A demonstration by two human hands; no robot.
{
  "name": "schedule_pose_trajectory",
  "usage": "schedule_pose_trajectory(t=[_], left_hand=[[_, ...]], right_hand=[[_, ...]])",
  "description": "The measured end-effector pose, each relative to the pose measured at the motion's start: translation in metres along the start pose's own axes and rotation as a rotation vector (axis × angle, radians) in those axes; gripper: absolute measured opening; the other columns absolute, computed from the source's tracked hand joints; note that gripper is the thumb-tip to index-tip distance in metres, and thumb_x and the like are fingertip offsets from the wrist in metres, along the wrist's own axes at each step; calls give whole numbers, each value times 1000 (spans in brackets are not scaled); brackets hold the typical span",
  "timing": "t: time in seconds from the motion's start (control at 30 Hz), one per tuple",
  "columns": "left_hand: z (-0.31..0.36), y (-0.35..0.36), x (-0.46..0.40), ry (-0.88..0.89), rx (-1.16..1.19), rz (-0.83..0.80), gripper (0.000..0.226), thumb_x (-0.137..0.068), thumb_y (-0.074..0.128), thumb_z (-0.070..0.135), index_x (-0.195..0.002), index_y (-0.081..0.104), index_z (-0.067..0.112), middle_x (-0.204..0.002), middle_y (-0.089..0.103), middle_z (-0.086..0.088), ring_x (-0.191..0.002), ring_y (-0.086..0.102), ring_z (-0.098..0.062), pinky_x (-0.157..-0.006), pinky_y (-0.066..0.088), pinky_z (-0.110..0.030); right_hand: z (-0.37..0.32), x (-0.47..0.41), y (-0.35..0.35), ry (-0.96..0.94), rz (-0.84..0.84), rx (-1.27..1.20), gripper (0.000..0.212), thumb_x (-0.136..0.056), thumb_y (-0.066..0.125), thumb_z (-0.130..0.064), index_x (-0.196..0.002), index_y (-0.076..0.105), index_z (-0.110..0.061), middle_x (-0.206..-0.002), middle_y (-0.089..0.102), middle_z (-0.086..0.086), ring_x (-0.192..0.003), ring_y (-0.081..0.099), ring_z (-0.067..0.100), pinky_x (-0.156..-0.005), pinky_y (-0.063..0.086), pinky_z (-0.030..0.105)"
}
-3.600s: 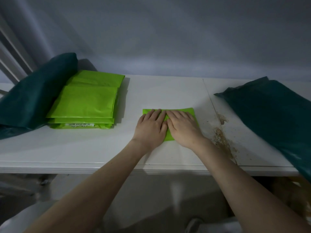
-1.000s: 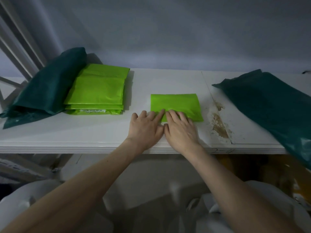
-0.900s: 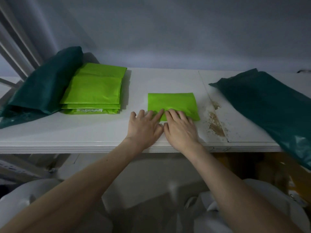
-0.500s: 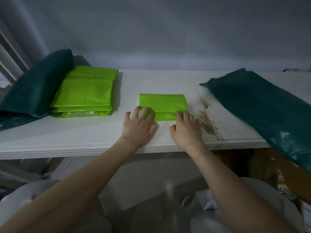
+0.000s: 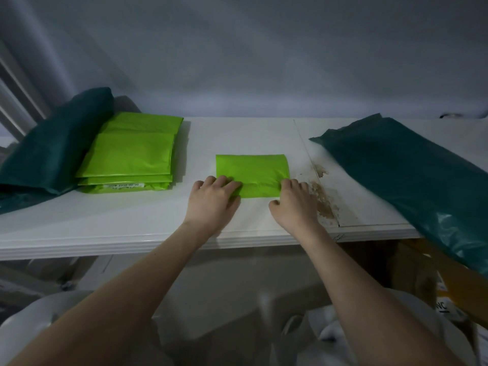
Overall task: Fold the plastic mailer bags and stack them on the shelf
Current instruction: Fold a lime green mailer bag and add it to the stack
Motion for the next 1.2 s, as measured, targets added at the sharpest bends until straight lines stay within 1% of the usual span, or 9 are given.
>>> schedule_pose_trajectory(t=[0.17,0.3,0.43,0.53,0.67,0.77,0.93,1.1,1.2], left_hand=[[-3,-26,-2,117,50,191,29,-87,46,35,-95,72,24,-90,68,-1,-73,63,-28,-60,46,-31],[-11,-77,-5,199,188,433,26,-95,48,29,-106,69,19,-94,60,-6,-78,58,-27,-64,40,-33],[-49,-120,-9,19,435,590,19,-92,56,26,-104,67,16,-92,65,3,-85,58,-11,-78,39,-28],[-84,-135,-10,-149,722,678,12,-88,63,26,-92,67,15,-87,64,16,-78,55,9,-71,38,-10],[-123,-133,-14,-341,871,698,7,-86,66,27,-83,63,21,-76,59,22,-68,52,11,-67,37,-10],[-143,-129,-20,-425,924,690,11,-86,66,29,-82,63,18,-73,59,18,-70,51,4,-69,38,-12],[-174,-130,-22,-539,897,761,12,-85,66,30,-89,63,19,-83,61,16,-78,52,3,-72,36,-6],[-196,-136,-22,-586,846,809,18,-94,53,29,-99,62,14,-88,60,10,-72,50,11,-69,35,-3],[-207,-140,-22,-595,840,823,23,-97,41,21,-104,61,12,-96,63,6,-83,54,7,-75,37,-5]], right_hand=[[-8,-9,-13,-34,115,21,40,-84,49,-9,-124,43,-10,-119,52,10,-114,45,30,-90,39,41],[-16,-20,-43,-81,307,-211,23,-86,55,-16,-109,60,-15,-105,60,6,-102,50,28,-82,39,38],[-32,-27,-71,-126,413,-655,14,-81,67,-18,-96,68,-17,-98,62,8,-100,55,28,-86,43,38],[-47,-35,-81,-150,395,-907,11,-78,70,-18,-88,68,-21,-89,67,1,-91,60,21,-81,45,30],[-70,-46,-75,-148,337,-1229,9,-77,73,-16,-77,64,-18,-77,67,5,-73,61,18,-70,50,36],[-88,-54,-66,-149,289,-1258,27,-83,66,-25,-63,53,-13,-57,53,-6,-56,47,6,-56,38,28],[-122,-61,-46,-130,56,-1421,6,-93,54,-16,-92,59,-19,-81,64,-10,-64,58,-9,-62,46,9],[-144,-70,-39,-190,99,-1390,50,-78,61,7,-112,45,-26,-84,66,-3,-70,63,8,-68,49,24],[-148,-76,-33,-142,171,-1343,54,-78,63,4,-109,38,-33,-83,68,2,-75,64,22,-72,51,36]])
Point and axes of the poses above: each hand's wrist, its own x-axis away from the middle knuckle, its own y-axis out of the palm, z = x × y, the point moved 9 cm from there along -x, towards the middle knuckle
